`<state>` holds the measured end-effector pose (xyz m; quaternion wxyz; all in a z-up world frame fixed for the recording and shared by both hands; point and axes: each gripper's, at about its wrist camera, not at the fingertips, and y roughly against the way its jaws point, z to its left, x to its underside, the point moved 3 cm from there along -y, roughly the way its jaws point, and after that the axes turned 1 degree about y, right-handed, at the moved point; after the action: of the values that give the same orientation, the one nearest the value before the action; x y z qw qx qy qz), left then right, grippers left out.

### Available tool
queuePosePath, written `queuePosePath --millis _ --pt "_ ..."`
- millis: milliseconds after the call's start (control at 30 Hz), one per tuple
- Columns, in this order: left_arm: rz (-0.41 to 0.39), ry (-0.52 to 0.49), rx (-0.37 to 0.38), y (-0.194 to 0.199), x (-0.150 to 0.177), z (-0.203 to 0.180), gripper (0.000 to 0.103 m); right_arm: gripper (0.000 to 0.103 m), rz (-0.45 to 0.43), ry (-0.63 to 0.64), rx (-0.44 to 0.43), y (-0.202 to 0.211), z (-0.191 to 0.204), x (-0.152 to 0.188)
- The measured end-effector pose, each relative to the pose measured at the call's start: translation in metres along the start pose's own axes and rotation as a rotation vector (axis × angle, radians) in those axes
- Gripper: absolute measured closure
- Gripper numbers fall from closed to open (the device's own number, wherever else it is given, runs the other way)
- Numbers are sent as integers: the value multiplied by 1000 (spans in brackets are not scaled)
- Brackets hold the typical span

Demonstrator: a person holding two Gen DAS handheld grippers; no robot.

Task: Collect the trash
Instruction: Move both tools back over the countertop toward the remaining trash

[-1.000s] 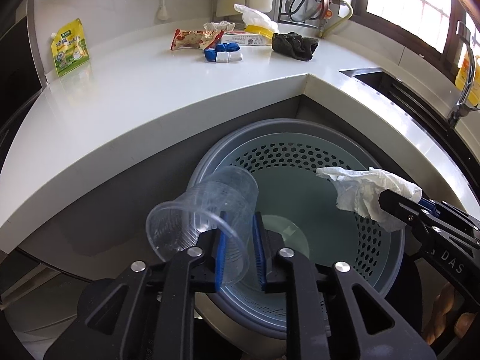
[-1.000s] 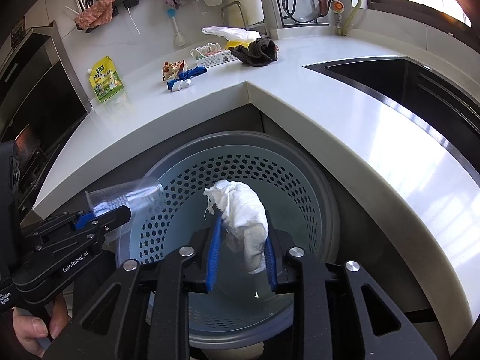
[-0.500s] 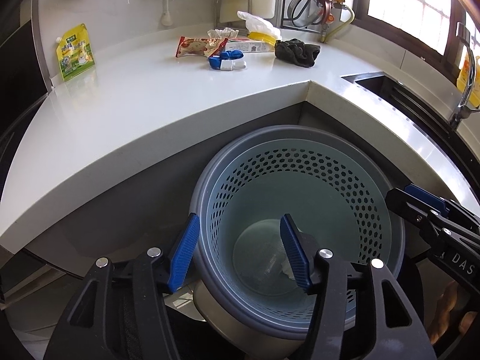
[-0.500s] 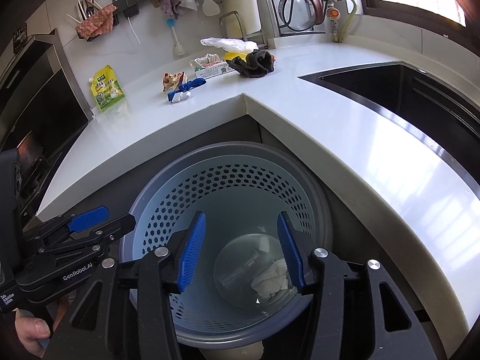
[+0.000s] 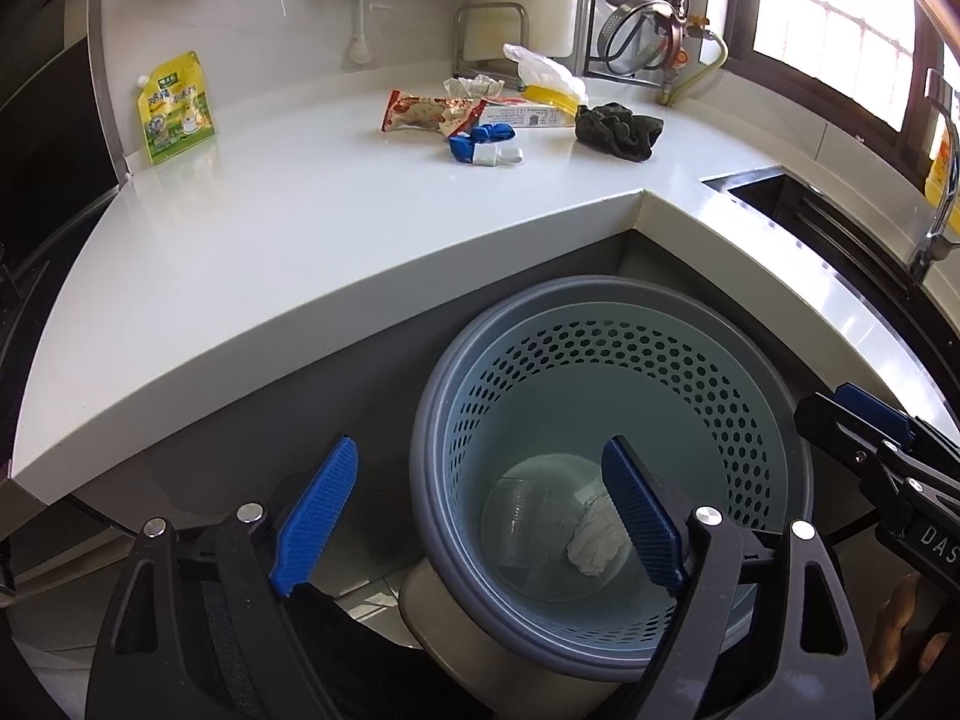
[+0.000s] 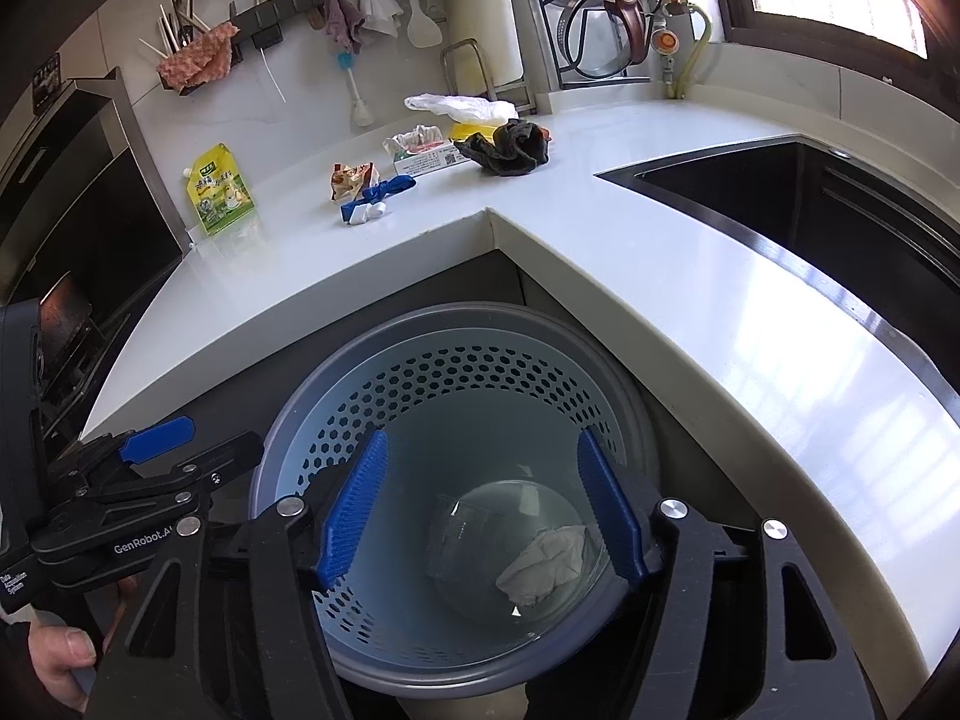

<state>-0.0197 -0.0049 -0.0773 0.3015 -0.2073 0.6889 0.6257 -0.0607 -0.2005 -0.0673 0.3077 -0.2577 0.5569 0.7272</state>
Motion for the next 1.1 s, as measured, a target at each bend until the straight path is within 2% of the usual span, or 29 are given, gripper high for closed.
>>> queuePosePath --millis 200,300,533,767,900,1100 --pt "-47 10 -25 13 -10 7 9 30 -24 9 -7 6 3 -5" --pt "-53 20 -29 15 -17 10 8 26 -28 -1 -21 8 2 -11" --pt "-102 43 -34 21 -43 18 6 23 -44 35 17 8 0 -32" --pt "-147 84 -46 14 -83 28 6 21 -83 58 25 0 -6 -70" --pt "-162 99 -60 1 -108 30 6 21 -57 45 8 -21 -13 -96" --pt "-156 126 -62 -30 -140 31 6 21 -57 83 50 -52 -18 -138"
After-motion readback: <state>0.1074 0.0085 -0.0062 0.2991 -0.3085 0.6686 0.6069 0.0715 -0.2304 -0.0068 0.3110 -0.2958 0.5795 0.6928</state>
